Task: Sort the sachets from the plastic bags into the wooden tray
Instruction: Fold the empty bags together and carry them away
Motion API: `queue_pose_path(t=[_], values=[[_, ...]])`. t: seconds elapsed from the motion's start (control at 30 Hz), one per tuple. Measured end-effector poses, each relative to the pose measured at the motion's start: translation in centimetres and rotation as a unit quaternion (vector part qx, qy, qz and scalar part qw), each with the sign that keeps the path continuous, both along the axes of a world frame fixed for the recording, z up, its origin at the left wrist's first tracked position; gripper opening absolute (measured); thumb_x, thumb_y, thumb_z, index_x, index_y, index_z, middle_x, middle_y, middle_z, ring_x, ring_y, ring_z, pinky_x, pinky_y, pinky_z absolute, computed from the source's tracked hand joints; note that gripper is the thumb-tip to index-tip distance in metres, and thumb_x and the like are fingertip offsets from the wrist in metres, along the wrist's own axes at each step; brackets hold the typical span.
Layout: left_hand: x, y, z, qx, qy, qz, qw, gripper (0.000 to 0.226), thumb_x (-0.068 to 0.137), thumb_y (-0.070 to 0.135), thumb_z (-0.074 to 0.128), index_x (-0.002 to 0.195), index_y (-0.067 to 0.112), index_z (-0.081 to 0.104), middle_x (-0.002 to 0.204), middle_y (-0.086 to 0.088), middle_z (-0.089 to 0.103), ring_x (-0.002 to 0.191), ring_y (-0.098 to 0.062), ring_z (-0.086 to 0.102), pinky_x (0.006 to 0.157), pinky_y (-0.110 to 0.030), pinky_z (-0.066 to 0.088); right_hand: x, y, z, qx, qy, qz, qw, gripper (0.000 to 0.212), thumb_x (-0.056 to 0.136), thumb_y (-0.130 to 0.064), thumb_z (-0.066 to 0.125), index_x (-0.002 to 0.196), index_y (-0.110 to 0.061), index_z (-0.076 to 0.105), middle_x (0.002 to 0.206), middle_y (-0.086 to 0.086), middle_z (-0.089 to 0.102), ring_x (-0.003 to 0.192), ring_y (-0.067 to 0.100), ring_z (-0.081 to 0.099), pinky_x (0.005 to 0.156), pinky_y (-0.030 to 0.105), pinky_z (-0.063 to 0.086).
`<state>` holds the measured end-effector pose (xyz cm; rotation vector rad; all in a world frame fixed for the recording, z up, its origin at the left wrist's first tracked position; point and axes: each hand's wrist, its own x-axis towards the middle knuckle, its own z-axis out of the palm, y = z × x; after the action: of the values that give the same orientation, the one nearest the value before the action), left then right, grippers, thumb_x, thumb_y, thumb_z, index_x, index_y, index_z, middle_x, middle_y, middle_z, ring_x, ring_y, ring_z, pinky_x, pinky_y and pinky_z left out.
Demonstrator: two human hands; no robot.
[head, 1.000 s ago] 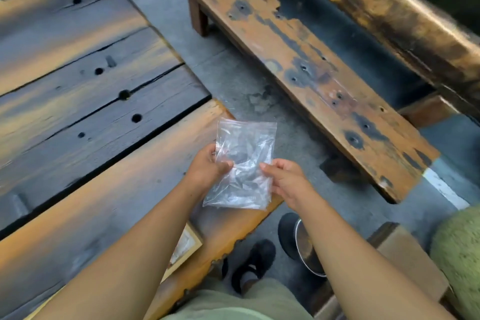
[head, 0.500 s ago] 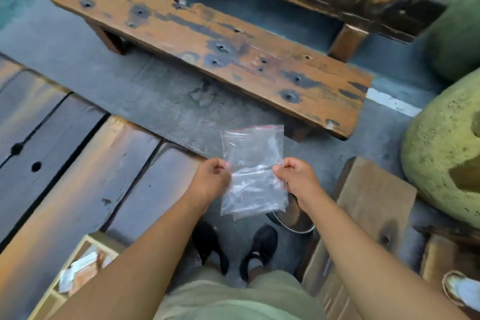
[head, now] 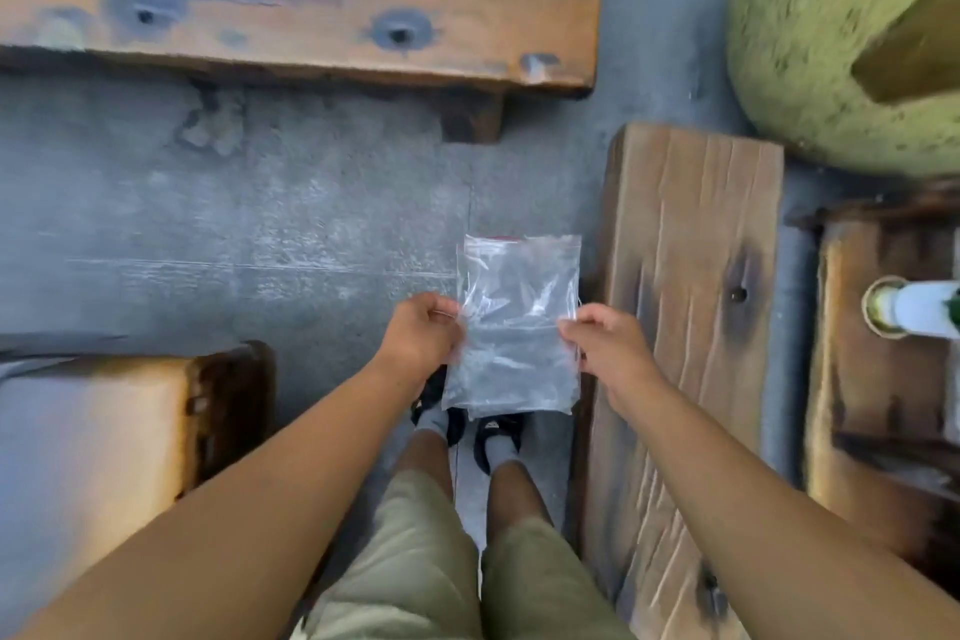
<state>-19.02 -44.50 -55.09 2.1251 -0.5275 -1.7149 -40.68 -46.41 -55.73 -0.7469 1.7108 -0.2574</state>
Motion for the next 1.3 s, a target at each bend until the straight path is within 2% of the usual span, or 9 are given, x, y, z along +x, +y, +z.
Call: queue_pose_path(t=[0.13, 0.2, 0.43, 0.63, 0.73, 0.83, 1.0, 1.17, 1.3], values=[[-0.7, -1.5, -7.6, 0.032, 0.009, -0.038, 0.999, 0.022, 0.088, -0.008, 0.055, 0.086, 0.014, 0.057, 0.076, -0.011, 0.054, 0.062, -0.021, 0.053, 0.072, -0.042, 0.055, -0.8, 0.8, -7.2, 0.036, -0.003, -0.043, 0.998, 0.021, 0.087, -0.013, 0.069, 0.067, -0.011, 0.064, 0.070, 0.019, 0.061, 0.067, 0.028, 0.057, 0.078, 0.051, 0.056], [-1.3, -1.9, -10.9, 0.042, 0.001, -0.046, 0.998, 0.022, 0.087, -0.009, 0.054, 0.084, 0.013, 0.056, 0.073, -0.010, 0.054, 0.062, -0.022, 0.053, 0.077, -0.044, 0.055, -0.9, 1.3, -10.6, 0.055, 0.010, -0.071, 0.996, 0.017, 0.087, -0.012, 0.069, 0.071, -0.010, 0.065, 0.072, 0.018, 0.061, 0.068, 0.028, 0.056, 0.075, 0.045, 0.053], [-3.4, -1.7, -22.6, 0.091, -0.018, -0.020, 0.996, 0.021, 0.082, -0.005, 0.059, 0.094, 0.012, 0.056, 0.060, -0.008, 0.055, 0.053, -0.020, 0.052, 0.071, -0.042, 0.054, -1.4, 1.9, -21.0, 0.133, 0.036, -0.146, 0.980, 0.008, 0.092, -0.007, 0.063, 0.097, -0.008, 0.069, 0.066, 0.007, 0.061, 0.058, 0.016, 0.054, 0.071, 0.034, 0.054], [-3.9, -2.3, -28.4, 0.096, -0.037, -0.014, 0.995, 0.016, 0.088, 0.000, 0.061, 0.100, 0.009, 0.054, 0.076, -0.007, 0.056, 0.058, -0.014, 0.053, 0.041, -0.017, 0.046, -1.6, 0.8, -26.4, 0.183, 0.021, -0.181, 0.966, 0.009, 0.091, -0.005, 0.062, 0.095, -0.003, 0.069, 0.059, 0.007, 0.058, 0.049, 0.016, 0.050, 0.057, 0.029, 0.051], [-3.8, -2.6, -30.4, 0.086, -0.070, -0.044, 0.993, 0.013, 0.088, 0.007, 0.063, 0.098, 0.011, 0.058, 0.085, -0.007, 0.061, 0.070, -0.018, 0.060, 0.060, -0.025, 0.054, -1.3, -0.1, -28.0, 0.185, 0.026, -0.160, 0.969, 0.008, 0.091, -0.003, 0.060, 0.091, -0.002, 0.069, 0.062, 0.011, 0.060, 0.049, 0.018, 0.051, 0.060, 0.032, 0.056], [-4.0, -2.8, -31.2, 0.075, -0.082, -0.074, 0.991, 0.009, 0.089, 0.014, 0.064, 0.097, 0.013, 0.060, 0.092, -0.006, 0.065, 0.078, -0.022, 0.065, 0.079, -0.039, 0.059, -1.2, -0.5, -29.1, 0.185, 0.031, -0.165, 0.968, 0.006, 0.092, -0.007, 0.062, 0.095, -0.002, 0.065, 0.068, 0.009, 0.059, 0.056, 0.018, 0.053, 0.059, 0.031, 0.056], [-4.6, -2.6, -29.5, 0.089, 0.007, -0.042, 0.995, 0.024, 0.091, 0.017, 0.065, 0.110, 0.010, 0.053, 0.087, -0.008, 0.066, 0.073, -0.026, 0.072, 0.071, -0.041, 0.062, -1.7, 0.2, -28.5, 0.186, 0.027, -0.154, 0.970, 0.012, 0.098, -0.018, 0.057, 0.089, -0.011, 0.062, 0.077, 0.004, 0.062, 0.071, 0.018, 0.062, 0.059, 0.029, 0.054], [-5.0, -2.3, -25.3, 0.077, 0.013, -0.034, 0.996, 0.044, 0.090, 0.023, 0.067, 0.126, 0.012, 0.044, 0.109, -0.009, 0.062, 0.079, -0.022, 0.070, 0.070, -0.039, 0.061, -2.0, 0.5, -24.4, 0.141, 0.003, -0.129, 0.982, 0.038, 0.098, -0.020, 0.057, 0.134, -0.014, 0.045, 0.091, 0.009, 0.067, 0.069, 0.020, 0.065, 0.060, 0.031, 0.058], [-4.6, -2.4, -19.3, 0.084, 0.047, -0.038, 0.995, 0.069, 0.090, 0.024, 0.068, 0.146, 0.019, 0.027, 0.122, -0.012, 0.062, 0.092, -0.023, 0.070, 0.076, -0.039, 0.060, -2.0, -0.1, -19.2, 0.134, -0.007, -0.105, 0.985, 0.055, 0.097, -0.020, 0.057, 0.146, -0.017, 0.033, 0.103, 0.016, 0.069, 0.070, 0.025, 0.067, 0.059, 0.035, 0.057]])
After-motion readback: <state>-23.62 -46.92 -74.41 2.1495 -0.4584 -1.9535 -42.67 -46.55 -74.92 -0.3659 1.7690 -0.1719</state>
